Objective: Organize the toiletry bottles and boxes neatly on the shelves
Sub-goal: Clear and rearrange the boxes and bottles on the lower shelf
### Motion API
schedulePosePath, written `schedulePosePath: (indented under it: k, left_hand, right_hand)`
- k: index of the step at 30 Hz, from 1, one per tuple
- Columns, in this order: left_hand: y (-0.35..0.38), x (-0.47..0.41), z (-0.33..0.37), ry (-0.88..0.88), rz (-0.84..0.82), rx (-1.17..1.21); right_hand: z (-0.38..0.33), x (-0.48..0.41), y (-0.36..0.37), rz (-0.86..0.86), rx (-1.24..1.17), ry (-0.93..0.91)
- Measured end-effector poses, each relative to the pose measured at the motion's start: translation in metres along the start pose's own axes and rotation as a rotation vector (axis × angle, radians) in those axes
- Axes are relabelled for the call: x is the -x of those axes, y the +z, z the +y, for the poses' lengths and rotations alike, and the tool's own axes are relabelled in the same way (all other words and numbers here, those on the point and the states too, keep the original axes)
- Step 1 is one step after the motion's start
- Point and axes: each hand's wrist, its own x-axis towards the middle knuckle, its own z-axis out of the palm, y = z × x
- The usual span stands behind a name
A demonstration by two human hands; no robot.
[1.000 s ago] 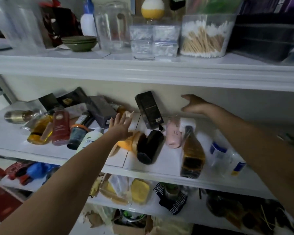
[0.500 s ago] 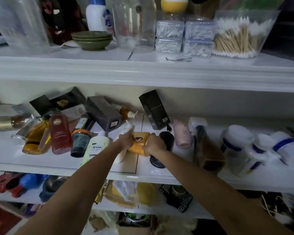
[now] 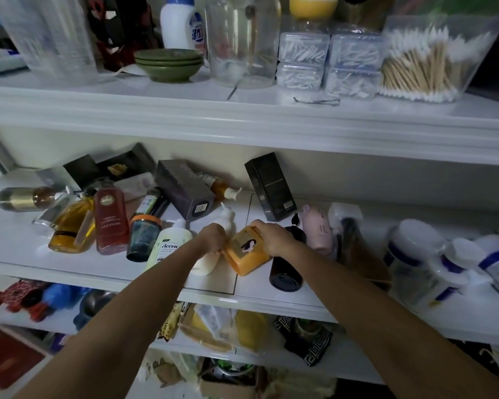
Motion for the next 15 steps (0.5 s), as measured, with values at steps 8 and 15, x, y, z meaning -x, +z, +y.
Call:
schedulePosePath:
  k: [8, 15]
  left_hand:
    - [0.012, 0.009, 0.007, -0.057, -0.096, 0.032]
    - [0.014, 0.0, 0.012, -0.111, -0.05, -0.046]
  right_hand:
    - [-0.001, -0.011, -0.004, -0.187, -0.128, -0.101]
    - [0.011, -0.011, -0.006, 0.088, -0.476, 0.029]
